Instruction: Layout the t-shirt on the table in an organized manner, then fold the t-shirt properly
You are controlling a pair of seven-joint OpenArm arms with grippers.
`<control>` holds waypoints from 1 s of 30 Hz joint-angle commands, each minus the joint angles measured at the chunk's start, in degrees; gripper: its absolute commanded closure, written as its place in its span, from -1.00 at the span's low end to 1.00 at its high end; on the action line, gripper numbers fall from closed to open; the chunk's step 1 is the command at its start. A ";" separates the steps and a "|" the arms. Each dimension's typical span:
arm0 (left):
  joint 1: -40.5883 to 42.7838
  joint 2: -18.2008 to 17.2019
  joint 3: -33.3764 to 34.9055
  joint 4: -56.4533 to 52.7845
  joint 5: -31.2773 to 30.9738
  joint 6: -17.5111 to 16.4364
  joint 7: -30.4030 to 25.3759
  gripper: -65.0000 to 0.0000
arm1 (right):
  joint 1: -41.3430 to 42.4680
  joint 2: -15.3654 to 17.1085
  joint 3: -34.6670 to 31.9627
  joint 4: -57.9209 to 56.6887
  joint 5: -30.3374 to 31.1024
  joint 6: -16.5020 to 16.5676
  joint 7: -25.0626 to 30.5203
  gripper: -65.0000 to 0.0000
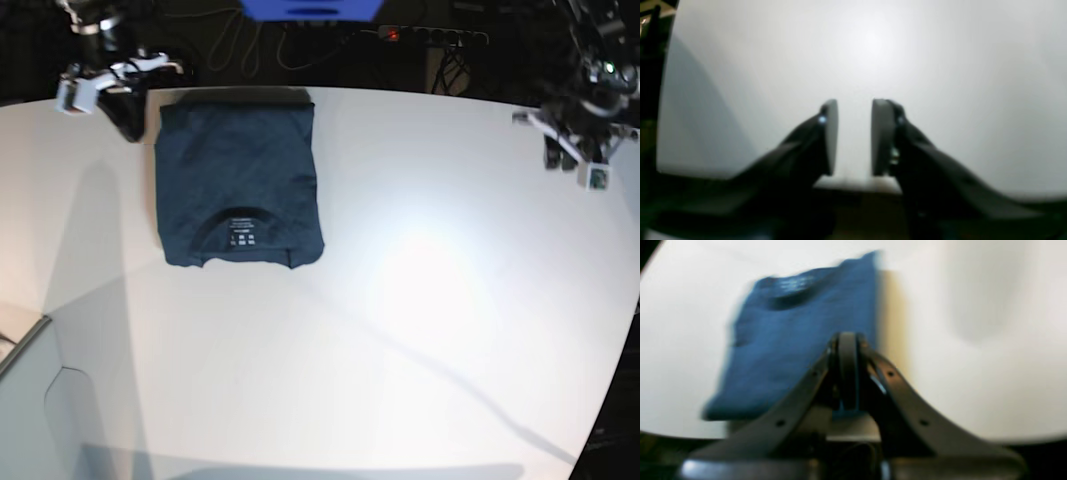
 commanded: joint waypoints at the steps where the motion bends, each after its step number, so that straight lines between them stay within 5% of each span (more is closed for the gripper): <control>1: 1.67 0.71 -0.33 2.12 -0.43 0.25 -0.62 0.75 | -1.20 0.01 1.02 -0.20 1.11 0.04 1.12 1.00; 3: 4.40 2.55 -0.33 2.65 -0.17 0.25 -0.62 1.00 | -1.73 0.01 2.51 -1.87 0.67 0.04 1.12 1.00; 11: 9.85 6.51 0.20 -8.16 -0.43 0.25 -1.14 1.00 | -6.04 0.27 2.95 -14.62 0.76 0.31 1.12 1.00; 14: 9.58 6.16 0.02 -15.55 -0.26 0.25 -1.23 1.00 | -5.86 0.71 2.95 -22.35 0.93 0.39 1.12 1.00; 23: 0.27 0.36 1.08 -44.12 -0.35 0.25 -1.85 1.00 | 3.63 9.42 -5.40 -48.46 0.76 0.13 2.62 1.00; 28: -5.36 -0.70 3.01 -62.23 0.97 0.25 -18.72 1.00 | 11.72 13.20 -12.61 -64.29 0.67 -0.40 11.94 1.00; 30: -8.88 -3.25 8.11 -73.83 4.40 0.51 -26.37 1.00 | 14.71 13.72 -16.13 -71.41 -0.04 -3.21 15.89 1.00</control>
